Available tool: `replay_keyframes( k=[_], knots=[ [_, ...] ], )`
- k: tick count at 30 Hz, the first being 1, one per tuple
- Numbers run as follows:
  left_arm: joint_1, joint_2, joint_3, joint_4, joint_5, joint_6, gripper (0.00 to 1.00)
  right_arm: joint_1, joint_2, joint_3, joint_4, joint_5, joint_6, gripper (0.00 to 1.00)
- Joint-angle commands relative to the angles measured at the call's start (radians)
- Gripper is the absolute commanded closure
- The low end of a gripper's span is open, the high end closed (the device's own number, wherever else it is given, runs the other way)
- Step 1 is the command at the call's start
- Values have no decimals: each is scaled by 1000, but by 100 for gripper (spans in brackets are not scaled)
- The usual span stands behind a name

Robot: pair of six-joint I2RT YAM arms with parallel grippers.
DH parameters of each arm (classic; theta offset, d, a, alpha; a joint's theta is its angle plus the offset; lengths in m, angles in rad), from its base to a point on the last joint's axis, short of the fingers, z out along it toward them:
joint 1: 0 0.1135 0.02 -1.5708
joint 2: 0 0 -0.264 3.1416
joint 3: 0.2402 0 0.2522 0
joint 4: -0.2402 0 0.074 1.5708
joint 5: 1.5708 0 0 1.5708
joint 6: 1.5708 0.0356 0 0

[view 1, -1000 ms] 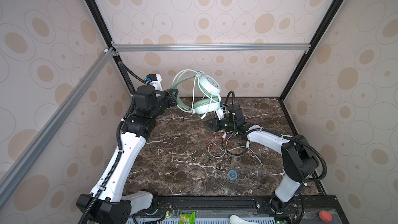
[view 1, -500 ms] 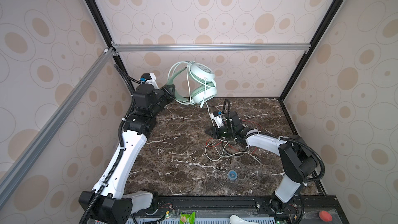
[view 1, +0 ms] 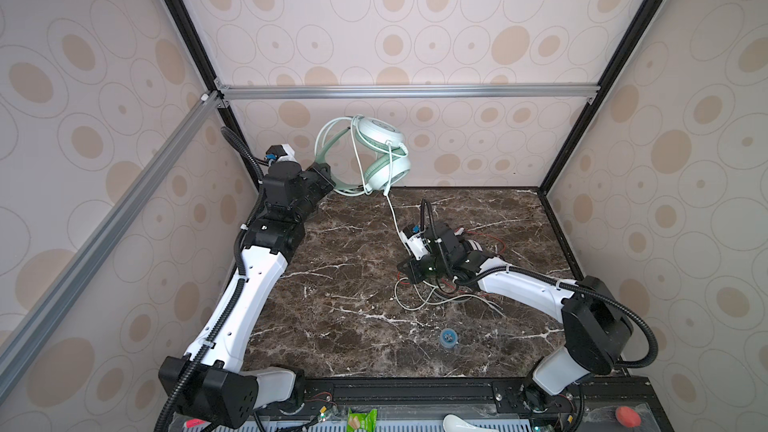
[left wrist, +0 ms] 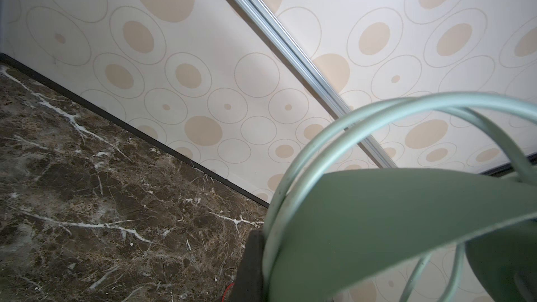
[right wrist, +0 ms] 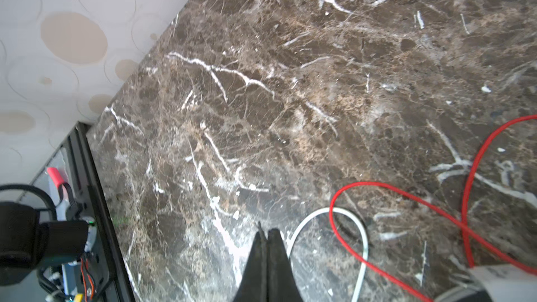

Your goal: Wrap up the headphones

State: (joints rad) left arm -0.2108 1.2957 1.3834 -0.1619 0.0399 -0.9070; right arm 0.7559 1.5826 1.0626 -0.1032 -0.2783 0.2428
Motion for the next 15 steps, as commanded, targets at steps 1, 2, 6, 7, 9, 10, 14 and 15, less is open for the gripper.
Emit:
replay_keyframes(
  k=[1,2,6,7,9,10,14,15],
  knots=[
    [11,11,14,129,-39,-71,100,54,-39,-6,-120,98,-72,100],
    [14,19,13,132,-37,-75,100,71,-42,0,-139,114,-84,100],
    [14,44,-2,135,-52,-67,100,131,-37,42,-211,167,-129,100],
    [15,47,-9,135,-61,-66,100,145,-35,54,-227,178,-139,100],
    [17,58,-24,136,-80,-61,100,176,-31,83,-258,198,-162,100],
    [19,63,-27,136,-85,-60,100,191,-29,93,-271,204,-169,100],
    [24,93,-35,149,-79,-64,100,238,-8,138,-312,229,-199,100],
    [24,96,-34,146,-77,-62,100,242,0,145,-314,230,-204,100]
  ],
)
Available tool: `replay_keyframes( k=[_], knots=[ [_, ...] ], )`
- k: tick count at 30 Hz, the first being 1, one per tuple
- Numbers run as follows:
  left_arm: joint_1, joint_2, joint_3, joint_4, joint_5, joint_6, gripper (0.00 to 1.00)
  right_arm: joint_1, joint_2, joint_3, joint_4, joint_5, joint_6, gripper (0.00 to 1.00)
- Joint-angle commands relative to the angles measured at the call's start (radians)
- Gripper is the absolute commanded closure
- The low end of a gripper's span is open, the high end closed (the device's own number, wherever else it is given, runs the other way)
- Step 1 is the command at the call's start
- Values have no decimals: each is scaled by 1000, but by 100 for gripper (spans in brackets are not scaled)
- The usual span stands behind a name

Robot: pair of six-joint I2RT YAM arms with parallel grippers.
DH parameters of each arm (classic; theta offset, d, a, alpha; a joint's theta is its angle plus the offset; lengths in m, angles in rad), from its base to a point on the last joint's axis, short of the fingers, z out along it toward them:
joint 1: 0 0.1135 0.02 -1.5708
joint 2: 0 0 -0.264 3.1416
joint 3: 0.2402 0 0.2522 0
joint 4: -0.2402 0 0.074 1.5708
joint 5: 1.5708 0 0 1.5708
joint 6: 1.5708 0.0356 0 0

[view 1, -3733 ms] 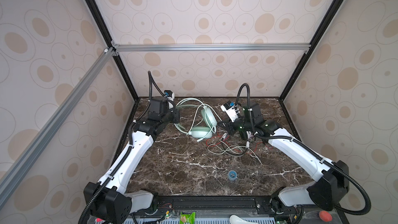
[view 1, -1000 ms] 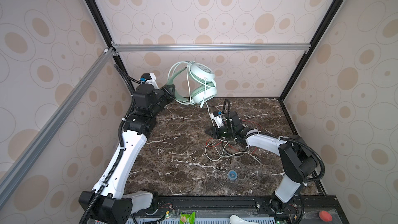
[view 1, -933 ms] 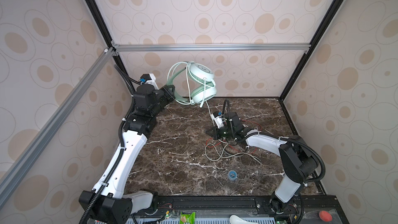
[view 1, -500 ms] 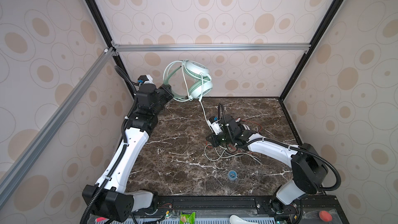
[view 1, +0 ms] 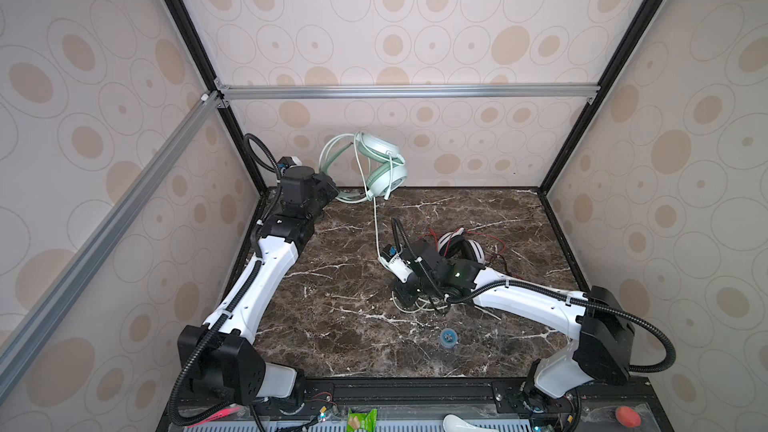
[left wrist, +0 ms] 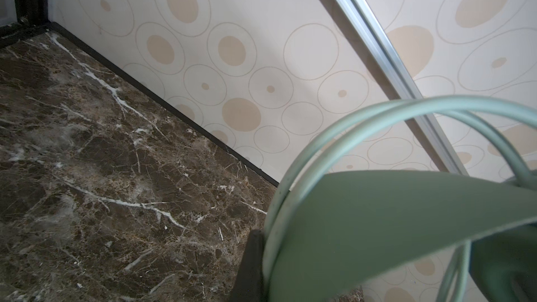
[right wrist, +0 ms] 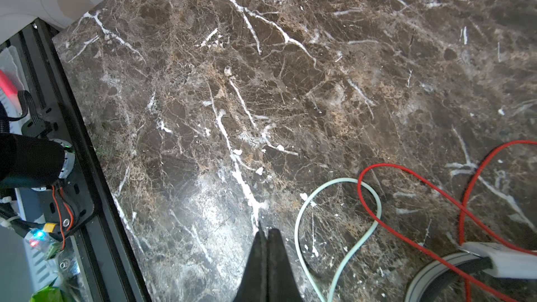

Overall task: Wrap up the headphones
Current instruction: 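Lift the grasped cable up toward the headset with the right gripper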

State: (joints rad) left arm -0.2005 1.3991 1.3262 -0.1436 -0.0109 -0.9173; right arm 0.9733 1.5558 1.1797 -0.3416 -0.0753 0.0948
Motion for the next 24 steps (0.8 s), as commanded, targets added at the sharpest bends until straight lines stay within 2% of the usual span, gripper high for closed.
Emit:
replay_keyframes(
  k=[1,8,17,24],
  knots=[
    [13,-5,24,125,-27,-52,100,27,33,34,-79,29,-58,100],
    [13,-7,0,98,-64,6,100,60,43,133,-157,71,-113,100],
    [10,-4,-55,42,-231,215,100,77,9,302,-284,117,-224,100],
    [-41,3,-81,8,-340,379,100,76,64,522,-435,192,-350,100]
  ],
)
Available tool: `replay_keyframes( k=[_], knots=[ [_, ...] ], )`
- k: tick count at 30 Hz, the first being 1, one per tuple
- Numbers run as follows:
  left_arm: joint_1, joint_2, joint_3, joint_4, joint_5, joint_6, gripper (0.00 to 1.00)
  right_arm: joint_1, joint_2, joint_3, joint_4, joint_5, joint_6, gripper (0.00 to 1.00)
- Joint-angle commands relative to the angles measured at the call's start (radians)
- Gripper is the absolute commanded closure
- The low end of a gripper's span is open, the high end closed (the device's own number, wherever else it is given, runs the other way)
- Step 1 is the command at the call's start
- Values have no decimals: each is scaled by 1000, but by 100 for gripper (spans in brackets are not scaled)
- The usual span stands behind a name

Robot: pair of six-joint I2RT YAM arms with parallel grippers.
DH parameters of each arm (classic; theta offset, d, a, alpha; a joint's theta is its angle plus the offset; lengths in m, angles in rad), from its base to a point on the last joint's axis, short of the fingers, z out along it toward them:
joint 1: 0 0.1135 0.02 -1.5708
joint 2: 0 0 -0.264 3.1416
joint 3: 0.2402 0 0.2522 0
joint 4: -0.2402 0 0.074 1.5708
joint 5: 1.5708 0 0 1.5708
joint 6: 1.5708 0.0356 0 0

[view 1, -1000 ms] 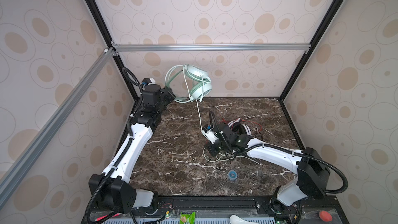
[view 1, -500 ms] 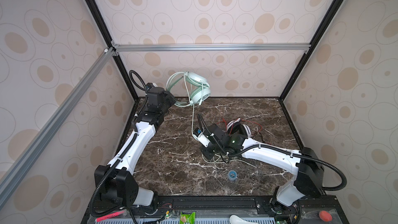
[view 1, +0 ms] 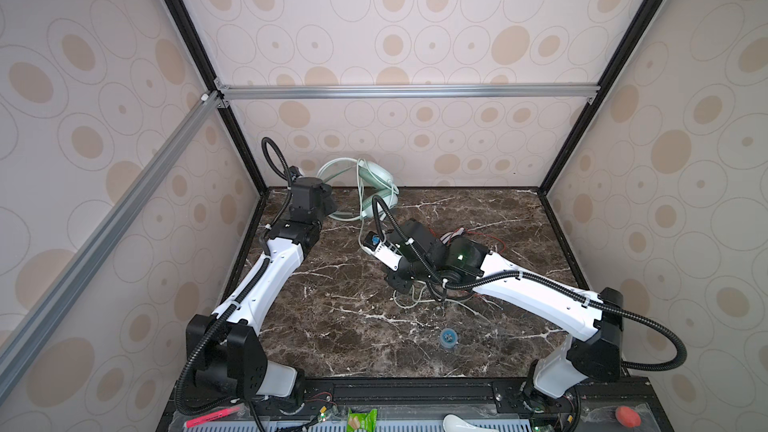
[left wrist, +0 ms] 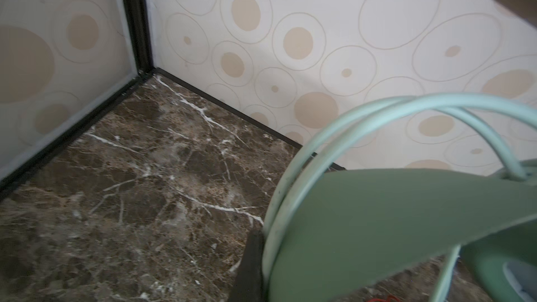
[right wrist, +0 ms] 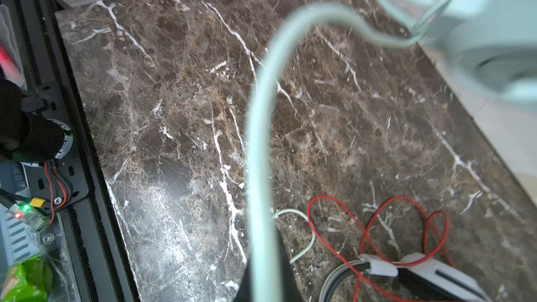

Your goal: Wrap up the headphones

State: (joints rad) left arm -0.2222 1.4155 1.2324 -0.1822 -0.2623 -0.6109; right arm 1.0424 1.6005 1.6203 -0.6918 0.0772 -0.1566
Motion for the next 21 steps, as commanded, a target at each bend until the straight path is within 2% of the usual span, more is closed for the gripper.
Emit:
replay_keyframes(
  k=[1,4,10,14,21],
  knots=[
    [-35,-11,11,38,-110,96,100,7,34,117,-106,53,-121,100],
    [-74,-13,2,21,-156,145,100,6,77,223,-168,94,-167,100],
    [-132,-17,-11,-5,-175,249,100,-39,156,418,-261,130,-202,100],
    [-158,-23,-17,-36,-155,320,100,-82,208,533,-328,170,-231,100],
    [-176,-94,-82,-63,-101,406,100,-181,243,628,-354,190,-227,100]
  ],
)
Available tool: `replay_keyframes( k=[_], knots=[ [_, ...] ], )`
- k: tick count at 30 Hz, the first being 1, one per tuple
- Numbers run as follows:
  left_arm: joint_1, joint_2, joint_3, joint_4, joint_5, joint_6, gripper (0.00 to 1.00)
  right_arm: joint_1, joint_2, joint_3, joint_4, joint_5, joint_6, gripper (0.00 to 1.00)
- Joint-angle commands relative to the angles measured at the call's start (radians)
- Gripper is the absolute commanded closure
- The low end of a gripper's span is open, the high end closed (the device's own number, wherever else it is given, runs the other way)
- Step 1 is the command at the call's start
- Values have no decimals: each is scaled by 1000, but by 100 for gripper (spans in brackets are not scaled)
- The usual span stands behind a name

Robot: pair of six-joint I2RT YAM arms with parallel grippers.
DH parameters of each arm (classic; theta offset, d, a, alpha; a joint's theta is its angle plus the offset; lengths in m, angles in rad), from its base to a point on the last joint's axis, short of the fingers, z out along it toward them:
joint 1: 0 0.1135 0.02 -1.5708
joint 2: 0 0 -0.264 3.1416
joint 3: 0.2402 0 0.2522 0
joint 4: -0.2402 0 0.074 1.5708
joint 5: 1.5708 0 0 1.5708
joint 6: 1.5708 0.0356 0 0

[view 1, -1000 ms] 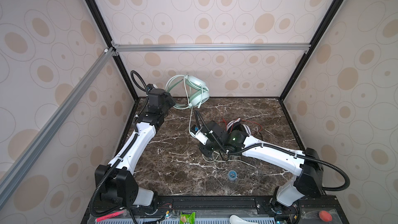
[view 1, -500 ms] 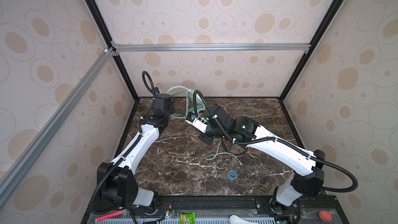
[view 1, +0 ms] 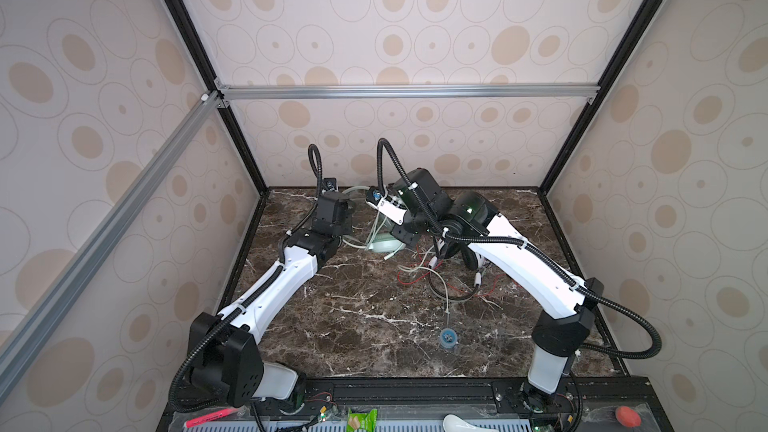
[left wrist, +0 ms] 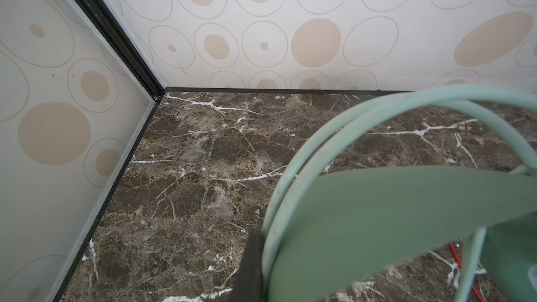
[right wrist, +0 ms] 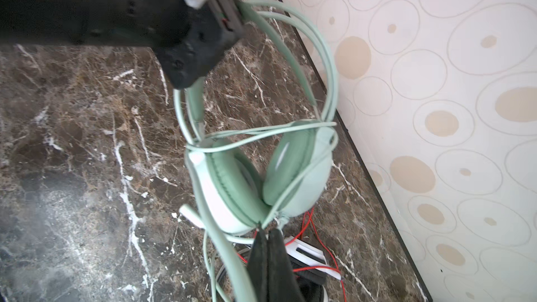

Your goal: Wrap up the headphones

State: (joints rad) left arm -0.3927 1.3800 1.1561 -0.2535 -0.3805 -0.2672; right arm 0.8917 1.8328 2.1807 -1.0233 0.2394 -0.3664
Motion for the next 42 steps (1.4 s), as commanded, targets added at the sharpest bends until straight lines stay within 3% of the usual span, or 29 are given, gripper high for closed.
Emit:
replay_keyframes(
  k=[1,10,19,28,42],
  knots=[
    [-5,-69,-15,5,37,74,100,-43,21,88,-31,28,-18,100],
    [-6,-181,-80,0,220,144,100,-114,104,240,-51,-2,-11,95],
    [-5,-286,-123,8,339,154,100,-222,118,228,-10,-129,136,94],
    [-5,-330,-112,11,443,146,100,-286,91,126,84,-243,230,91],
    [-4,-360,-22,2,498,45,100,-344,-46,-232,355,-377,358,86]
  ],
)
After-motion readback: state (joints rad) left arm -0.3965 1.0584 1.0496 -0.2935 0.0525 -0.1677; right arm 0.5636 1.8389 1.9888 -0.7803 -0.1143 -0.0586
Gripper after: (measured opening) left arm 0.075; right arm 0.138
